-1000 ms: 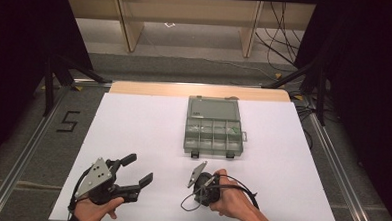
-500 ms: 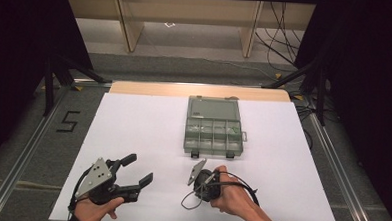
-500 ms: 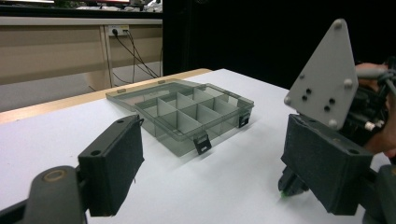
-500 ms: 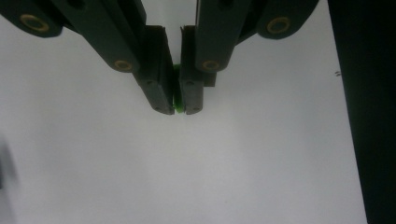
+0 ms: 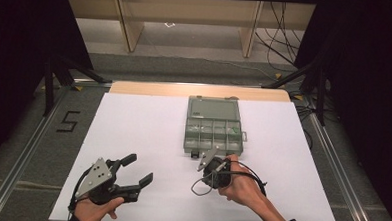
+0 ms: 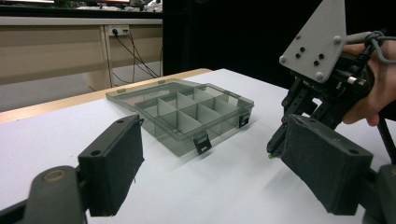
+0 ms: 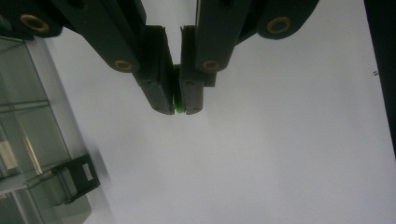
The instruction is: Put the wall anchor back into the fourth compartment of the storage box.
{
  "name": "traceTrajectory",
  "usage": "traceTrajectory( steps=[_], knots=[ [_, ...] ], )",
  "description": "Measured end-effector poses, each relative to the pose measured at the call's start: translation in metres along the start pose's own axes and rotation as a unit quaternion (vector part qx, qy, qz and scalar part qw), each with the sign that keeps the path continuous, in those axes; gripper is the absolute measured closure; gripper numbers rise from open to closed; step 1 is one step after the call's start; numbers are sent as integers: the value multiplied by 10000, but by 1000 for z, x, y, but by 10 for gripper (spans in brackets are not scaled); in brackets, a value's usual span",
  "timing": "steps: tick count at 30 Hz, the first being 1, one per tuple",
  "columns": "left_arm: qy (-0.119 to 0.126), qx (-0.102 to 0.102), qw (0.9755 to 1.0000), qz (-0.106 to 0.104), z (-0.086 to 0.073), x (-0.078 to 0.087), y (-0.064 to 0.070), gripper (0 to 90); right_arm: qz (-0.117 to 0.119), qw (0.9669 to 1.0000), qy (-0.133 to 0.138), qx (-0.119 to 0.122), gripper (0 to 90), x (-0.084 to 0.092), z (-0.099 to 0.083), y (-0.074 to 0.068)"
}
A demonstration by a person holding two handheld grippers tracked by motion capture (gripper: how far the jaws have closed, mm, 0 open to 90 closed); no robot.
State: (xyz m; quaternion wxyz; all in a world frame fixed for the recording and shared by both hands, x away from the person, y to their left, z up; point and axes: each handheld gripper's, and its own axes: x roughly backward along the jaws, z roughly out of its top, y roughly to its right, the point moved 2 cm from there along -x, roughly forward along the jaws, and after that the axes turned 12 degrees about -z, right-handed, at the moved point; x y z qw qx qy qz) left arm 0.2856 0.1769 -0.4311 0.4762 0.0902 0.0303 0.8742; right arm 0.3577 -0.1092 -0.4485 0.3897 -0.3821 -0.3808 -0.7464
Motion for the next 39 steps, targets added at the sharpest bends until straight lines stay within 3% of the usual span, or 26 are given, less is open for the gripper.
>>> traceTrajectory(
  steps=[14, 23, 39],
  knots=[
    [-4, -2, 10000, 5, 0, 0, 0, 195, -228, 9995, 118, -198, 842, 9, -8, 23],
    [-17, -4, 10000, 5, 0, 0, 0, 195, -443, 9978, 199, -449, 842, 18, -17, 45],
    [-9, -10, 10000, -1, 0, 0, 1, 195, -712, 9941, 263, -772, 842, 26, -30, 69]
  ],
)
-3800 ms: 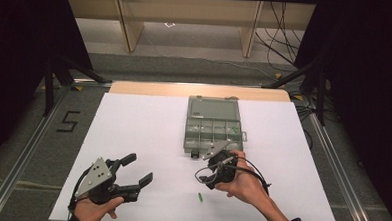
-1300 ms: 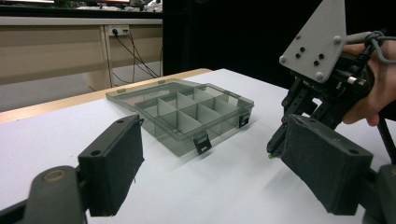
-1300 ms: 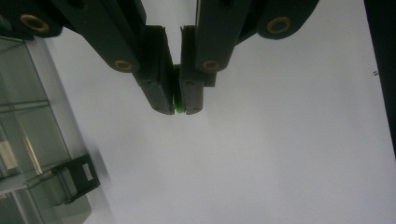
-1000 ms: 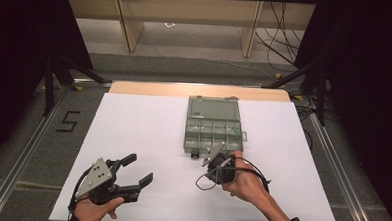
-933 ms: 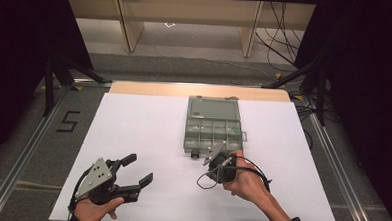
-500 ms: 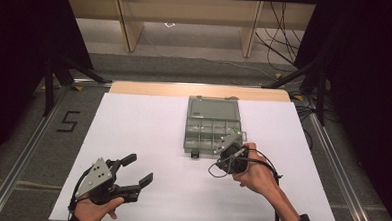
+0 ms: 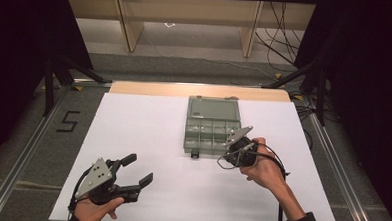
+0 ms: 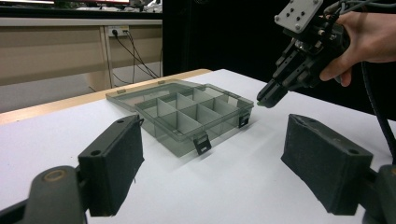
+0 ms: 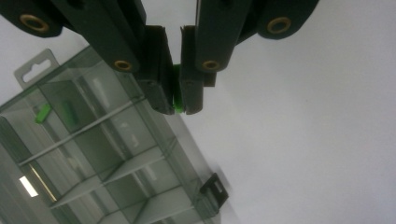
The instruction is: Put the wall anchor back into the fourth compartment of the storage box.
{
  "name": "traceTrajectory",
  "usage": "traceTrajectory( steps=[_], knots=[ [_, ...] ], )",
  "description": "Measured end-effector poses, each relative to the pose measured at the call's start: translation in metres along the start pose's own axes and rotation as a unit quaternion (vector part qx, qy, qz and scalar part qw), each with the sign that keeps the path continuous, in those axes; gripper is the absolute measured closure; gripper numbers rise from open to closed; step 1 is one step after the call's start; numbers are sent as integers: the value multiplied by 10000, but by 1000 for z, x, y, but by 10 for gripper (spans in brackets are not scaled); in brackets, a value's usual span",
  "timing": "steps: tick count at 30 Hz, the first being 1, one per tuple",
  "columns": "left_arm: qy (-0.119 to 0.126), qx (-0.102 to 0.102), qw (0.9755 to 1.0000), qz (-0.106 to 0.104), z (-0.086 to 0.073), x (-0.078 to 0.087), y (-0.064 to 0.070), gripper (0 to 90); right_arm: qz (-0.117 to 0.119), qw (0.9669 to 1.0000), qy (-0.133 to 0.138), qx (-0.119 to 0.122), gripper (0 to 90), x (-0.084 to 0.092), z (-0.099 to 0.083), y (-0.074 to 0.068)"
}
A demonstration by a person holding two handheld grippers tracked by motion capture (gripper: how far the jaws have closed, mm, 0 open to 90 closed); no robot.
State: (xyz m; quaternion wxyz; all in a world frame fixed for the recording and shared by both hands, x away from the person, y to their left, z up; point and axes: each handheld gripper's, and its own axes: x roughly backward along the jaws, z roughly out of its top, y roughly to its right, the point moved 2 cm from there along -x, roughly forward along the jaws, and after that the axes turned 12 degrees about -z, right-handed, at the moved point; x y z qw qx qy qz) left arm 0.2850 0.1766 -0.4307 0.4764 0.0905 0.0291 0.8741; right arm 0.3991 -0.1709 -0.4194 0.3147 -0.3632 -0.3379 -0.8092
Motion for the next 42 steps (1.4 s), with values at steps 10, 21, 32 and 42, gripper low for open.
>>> traceTrajectory(
  steps=[10, 21, 32, 42],
  knots=[
    [4, -1, 10000, 1, 0, 0, 0, 195, -156, 9997, 46, -163, 842, 0, -8, 18],
    [-6, -4, 10000, 5, 0, 0, 0, 195, -363, 9988, -33, -334, 842, -3, -14, 31],
    [-21, -2, 10000, 8, -1, 0, 0, 195, -483, 9981, -83, -383, 843, -5, -16, 39],
    [-27, 9, 10000, 20, -1, -1, 0, 195, -604, 9973, -45, -427, 843, -12, -8, 49]
  ],
)
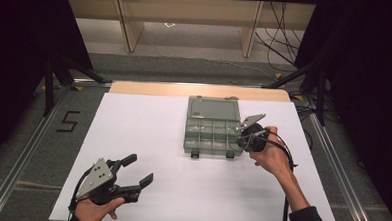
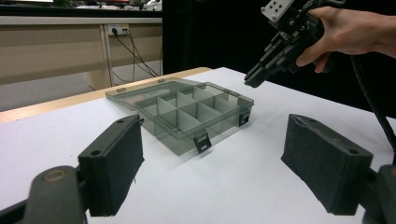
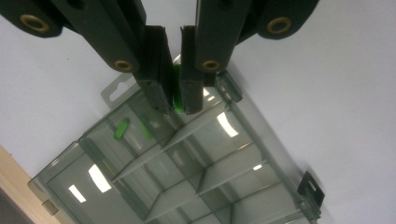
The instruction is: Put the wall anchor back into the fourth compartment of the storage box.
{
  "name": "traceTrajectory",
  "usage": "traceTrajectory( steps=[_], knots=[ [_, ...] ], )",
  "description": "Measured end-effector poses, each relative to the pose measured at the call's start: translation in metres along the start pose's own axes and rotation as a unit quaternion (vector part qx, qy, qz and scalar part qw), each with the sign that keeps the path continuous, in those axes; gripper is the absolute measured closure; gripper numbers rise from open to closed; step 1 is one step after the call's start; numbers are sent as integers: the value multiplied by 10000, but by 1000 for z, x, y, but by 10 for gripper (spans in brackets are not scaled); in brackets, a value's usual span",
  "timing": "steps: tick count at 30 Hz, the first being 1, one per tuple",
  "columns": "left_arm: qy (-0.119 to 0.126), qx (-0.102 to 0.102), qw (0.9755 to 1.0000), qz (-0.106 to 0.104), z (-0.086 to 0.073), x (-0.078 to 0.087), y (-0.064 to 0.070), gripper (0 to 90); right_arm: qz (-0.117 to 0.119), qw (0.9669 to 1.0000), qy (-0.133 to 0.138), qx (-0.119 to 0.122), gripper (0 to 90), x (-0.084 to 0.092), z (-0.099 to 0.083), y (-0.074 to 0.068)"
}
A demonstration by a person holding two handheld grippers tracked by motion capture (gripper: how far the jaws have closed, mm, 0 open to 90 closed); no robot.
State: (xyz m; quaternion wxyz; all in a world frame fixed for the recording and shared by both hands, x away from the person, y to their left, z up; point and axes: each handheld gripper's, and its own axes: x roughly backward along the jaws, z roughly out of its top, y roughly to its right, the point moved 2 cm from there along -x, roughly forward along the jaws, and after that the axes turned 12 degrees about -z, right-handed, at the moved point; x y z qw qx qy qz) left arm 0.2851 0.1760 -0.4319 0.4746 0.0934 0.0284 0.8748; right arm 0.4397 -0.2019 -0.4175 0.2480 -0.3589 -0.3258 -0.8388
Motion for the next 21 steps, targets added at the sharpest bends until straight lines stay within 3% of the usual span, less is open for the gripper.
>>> traceTrajectory(
  steps=[21],
  knots=[
    [-4, -7, 10000, -1, 0, 1, 0, 195, -187, 9994, 93, -261, 843, -23, 12, 20]
  ],
)
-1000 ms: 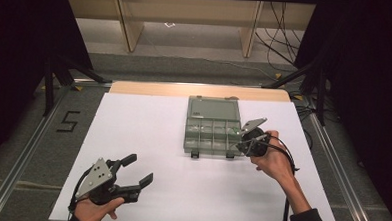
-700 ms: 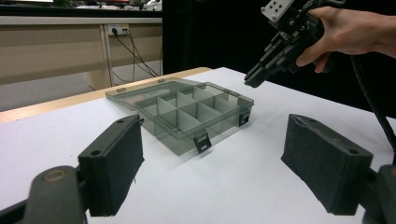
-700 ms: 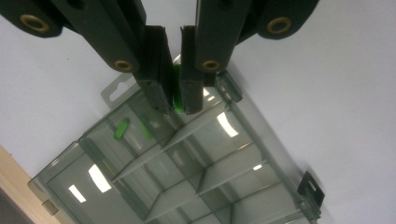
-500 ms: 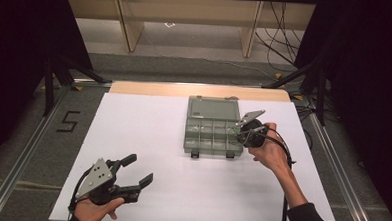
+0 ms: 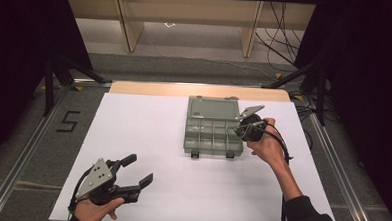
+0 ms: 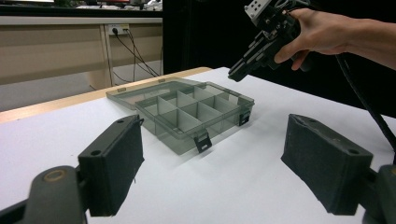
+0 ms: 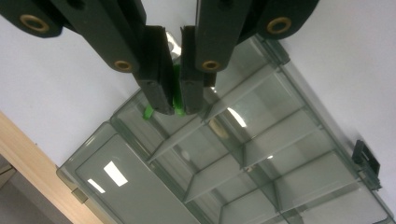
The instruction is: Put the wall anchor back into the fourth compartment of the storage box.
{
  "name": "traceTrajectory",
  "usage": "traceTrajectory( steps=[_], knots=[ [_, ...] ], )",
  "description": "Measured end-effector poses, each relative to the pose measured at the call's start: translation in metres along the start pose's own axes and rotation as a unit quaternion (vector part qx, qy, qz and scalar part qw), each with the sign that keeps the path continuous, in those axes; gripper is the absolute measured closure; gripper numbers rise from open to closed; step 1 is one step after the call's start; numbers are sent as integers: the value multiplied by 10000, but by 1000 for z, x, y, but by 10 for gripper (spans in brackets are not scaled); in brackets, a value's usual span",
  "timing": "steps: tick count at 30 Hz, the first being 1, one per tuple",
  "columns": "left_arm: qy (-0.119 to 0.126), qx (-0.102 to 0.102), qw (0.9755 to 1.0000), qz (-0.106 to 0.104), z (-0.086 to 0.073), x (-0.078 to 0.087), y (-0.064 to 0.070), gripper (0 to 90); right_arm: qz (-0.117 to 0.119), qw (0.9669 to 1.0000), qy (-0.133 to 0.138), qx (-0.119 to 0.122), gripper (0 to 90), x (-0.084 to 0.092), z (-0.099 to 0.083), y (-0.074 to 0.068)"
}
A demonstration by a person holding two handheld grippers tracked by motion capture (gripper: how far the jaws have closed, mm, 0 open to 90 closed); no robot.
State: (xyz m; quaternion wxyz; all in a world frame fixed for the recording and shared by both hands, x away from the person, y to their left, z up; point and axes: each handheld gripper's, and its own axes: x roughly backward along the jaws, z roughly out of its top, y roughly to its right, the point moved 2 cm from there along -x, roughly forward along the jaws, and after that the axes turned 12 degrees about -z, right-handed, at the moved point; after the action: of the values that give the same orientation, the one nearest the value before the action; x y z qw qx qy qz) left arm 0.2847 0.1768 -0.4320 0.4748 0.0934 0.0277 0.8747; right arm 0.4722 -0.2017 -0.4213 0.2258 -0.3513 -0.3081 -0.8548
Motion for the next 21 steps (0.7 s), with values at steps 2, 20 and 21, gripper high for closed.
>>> traceTrajectory(
  steps=[2, 20, 21],
  knots=[
    [-1, 0, 10000, -2, 0, 0, 0, 195, -39, 10000, 24, 25, 842, -3, 2, 1],
    [-1, -13, 10000, -6, 0, 0, 0, 195, -84, 9999, 65, -117, 842, -19, 11, 13],
    [-3, -17, 10000, -5, 0, 0, 0, 195, -102, 9999, 56, -125, 842, -20, 12, 13]
  ],
)
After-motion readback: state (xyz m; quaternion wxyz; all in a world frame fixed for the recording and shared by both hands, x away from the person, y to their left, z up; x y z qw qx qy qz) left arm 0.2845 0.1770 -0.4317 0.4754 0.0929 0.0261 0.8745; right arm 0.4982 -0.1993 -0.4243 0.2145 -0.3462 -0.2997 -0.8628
